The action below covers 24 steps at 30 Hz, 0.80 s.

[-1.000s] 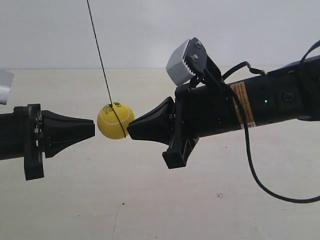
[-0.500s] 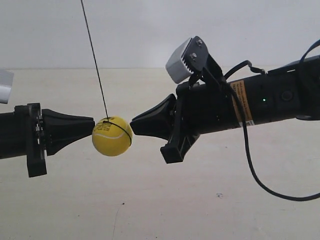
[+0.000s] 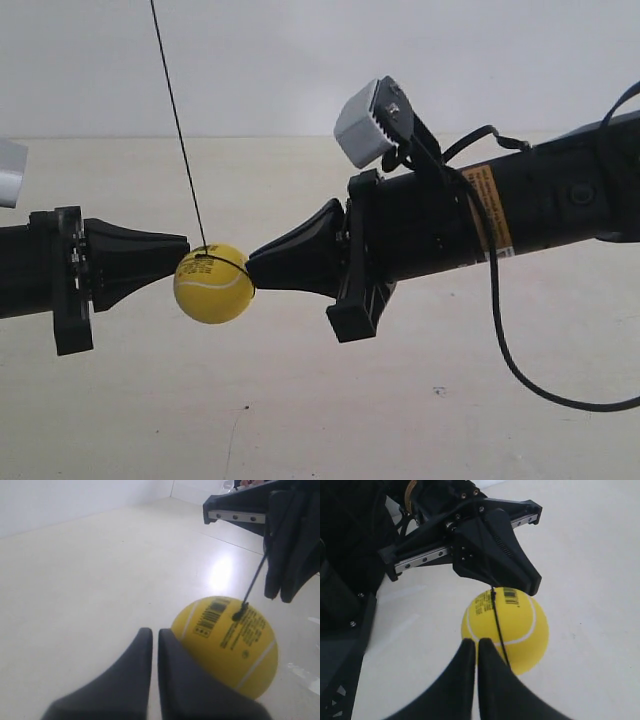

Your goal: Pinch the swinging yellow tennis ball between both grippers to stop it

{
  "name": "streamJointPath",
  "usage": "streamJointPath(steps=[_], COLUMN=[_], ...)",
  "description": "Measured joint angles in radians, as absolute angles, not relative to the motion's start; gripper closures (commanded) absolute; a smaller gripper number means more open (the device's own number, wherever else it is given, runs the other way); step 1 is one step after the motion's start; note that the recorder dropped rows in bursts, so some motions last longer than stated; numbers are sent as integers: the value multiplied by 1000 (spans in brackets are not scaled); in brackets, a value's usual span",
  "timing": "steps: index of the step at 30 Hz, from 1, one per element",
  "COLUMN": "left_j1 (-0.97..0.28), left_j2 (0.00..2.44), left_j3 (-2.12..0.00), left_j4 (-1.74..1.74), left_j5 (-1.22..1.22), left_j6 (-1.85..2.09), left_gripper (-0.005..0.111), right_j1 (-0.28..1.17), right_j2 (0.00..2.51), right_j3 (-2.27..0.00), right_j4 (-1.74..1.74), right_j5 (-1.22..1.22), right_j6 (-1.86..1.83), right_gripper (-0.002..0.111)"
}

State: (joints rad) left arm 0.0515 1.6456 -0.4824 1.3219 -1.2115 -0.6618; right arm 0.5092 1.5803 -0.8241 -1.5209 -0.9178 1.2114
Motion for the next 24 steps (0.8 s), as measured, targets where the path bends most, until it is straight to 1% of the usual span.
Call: streamJointPath(steps=[24], left_j1=[51], left_j2=[1646], left_j3=[-482], left_j4=[1333], left_j5=[-1211], left_j6=[-667], left_gripper=[102], right_j1=[509], right_j2=[1614], right_j3=[-826], right_j4=[-1459], right_j5=[-855], right_j6=[1127], right_gripper=[108])
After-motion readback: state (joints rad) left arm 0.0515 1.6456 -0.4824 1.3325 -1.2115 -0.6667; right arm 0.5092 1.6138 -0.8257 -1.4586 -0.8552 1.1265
